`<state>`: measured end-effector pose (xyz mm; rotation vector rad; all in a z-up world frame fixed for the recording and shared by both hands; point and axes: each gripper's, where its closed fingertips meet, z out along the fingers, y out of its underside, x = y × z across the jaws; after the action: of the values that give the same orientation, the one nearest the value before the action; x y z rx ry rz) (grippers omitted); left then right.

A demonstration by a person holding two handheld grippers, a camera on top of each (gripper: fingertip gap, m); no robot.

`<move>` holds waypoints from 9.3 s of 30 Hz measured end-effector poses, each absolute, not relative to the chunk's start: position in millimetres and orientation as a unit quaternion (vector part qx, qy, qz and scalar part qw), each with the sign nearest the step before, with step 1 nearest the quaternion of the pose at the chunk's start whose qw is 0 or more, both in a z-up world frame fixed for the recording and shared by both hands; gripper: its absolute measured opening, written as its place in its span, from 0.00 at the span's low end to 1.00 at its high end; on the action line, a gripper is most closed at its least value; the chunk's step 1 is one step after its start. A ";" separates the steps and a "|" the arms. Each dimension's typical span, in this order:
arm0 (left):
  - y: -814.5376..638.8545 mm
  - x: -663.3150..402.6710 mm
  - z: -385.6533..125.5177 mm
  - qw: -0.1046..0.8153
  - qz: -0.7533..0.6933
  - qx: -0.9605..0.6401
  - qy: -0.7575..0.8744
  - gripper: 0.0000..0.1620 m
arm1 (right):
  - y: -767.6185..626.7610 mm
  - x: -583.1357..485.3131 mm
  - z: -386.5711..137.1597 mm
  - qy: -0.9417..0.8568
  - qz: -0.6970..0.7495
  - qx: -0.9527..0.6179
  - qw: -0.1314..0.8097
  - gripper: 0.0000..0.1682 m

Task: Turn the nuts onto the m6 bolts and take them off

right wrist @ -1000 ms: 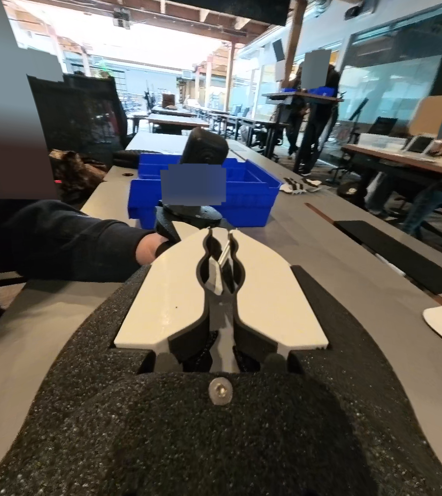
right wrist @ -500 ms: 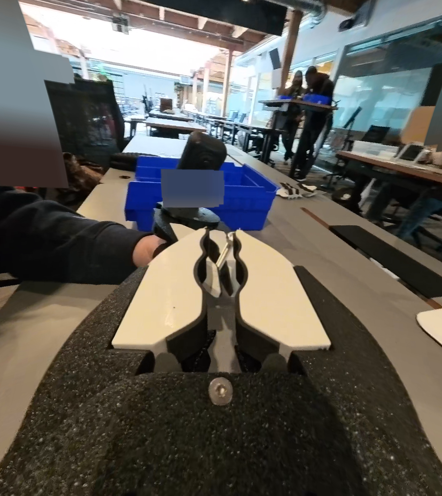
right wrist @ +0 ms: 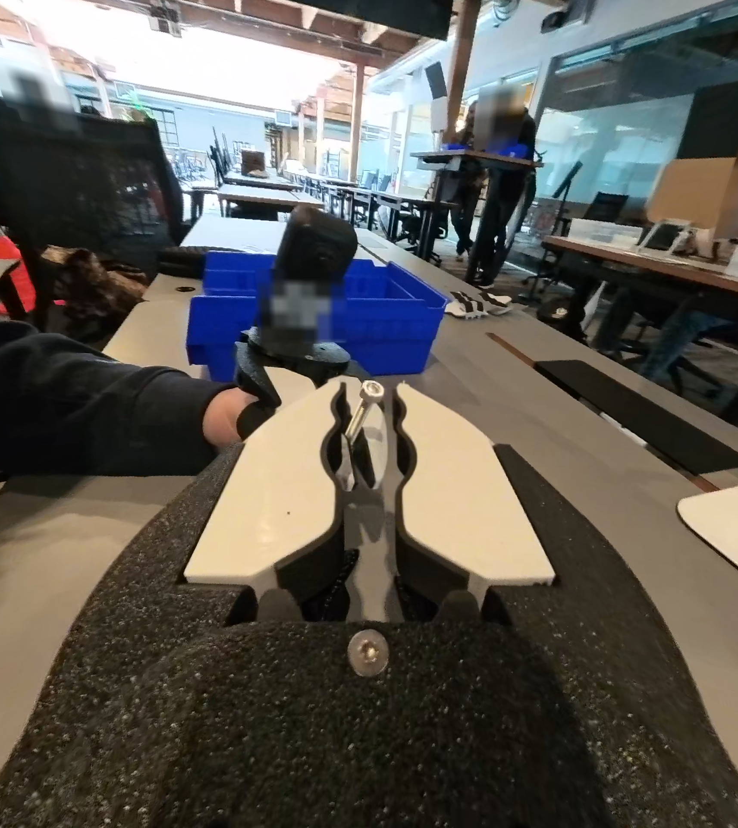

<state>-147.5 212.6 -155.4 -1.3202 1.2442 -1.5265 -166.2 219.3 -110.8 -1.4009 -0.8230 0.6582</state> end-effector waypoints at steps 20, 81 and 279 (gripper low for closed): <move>212.6 -147.7 -155.6 0.376 -0.597 -0.516 0.486 0.05 | 204.0 -174.3 -109.9 -0.395 0.332 -0.592 0.619 0.01; 213.3 -148.3 -155.4 0.374 -0.599 -0.517 0.483 0.05 | 211.2 -174.4 -112.9 -0.386 0.298 -0.598 0.636 0.01; 212.3 -148.3 -155.8 0.370 -0.601 -0.517 0.485 0.05 | 218.9 -169.3 -117.7 -0.365 0.308 -0.604 0.638 0.18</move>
<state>-148.3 212.3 -155.8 -1.3254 1.2432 -1.5423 -169.3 218.9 -117.7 -1.3795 -0.8332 0.7025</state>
